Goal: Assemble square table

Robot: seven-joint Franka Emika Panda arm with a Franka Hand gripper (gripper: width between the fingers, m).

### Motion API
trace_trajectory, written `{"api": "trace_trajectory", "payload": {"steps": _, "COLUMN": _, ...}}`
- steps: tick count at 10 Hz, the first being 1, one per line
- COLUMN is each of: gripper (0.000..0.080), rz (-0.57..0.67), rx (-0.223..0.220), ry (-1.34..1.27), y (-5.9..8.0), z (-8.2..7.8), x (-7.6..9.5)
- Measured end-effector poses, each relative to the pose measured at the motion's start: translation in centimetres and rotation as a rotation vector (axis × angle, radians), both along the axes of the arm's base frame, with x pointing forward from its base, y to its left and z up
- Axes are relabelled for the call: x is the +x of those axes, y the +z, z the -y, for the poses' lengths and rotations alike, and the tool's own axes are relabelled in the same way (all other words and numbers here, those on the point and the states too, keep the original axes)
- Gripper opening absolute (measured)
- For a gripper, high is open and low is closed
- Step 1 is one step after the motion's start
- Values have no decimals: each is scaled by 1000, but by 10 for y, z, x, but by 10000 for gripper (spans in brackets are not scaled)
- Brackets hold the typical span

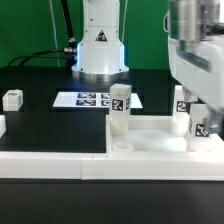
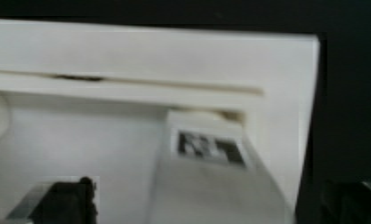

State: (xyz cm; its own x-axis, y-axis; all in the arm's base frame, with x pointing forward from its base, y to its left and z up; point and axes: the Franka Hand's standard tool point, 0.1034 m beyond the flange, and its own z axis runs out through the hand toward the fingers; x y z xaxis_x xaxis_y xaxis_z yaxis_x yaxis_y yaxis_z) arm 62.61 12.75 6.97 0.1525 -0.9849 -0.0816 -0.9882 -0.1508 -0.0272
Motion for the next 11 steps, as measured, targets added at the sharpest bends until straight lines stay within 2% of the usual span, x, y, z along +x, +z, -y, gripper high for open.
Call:
{"api": "trace_trajectory", "payload": {"steps": 4, "gripper": 649, "rz": 23, "rx": -16, "ry": 323, "y": -1, "z": 4, "x": -1}}
{"api": "trace_trajectory", "payload": {"steps": 7, "gripper": 649, "rz": 61, "rx": -62, "ry": 798, "y": -6, "z": 15, "x": -2}}
{"api": "trace_trajectory", "payload": {"steps": 8, "gripper": 649, "rz": 45, "rx": -92, "ry": 1032, "y": -5, "z": 12, "x": -1}}
{"api": "trace_trajectory", "payload": {"steps": 11, "gripper": 649, "rz": 52, "rx": -96, "ry": 1160, "y": -5, "z": 16, "x": 1}}
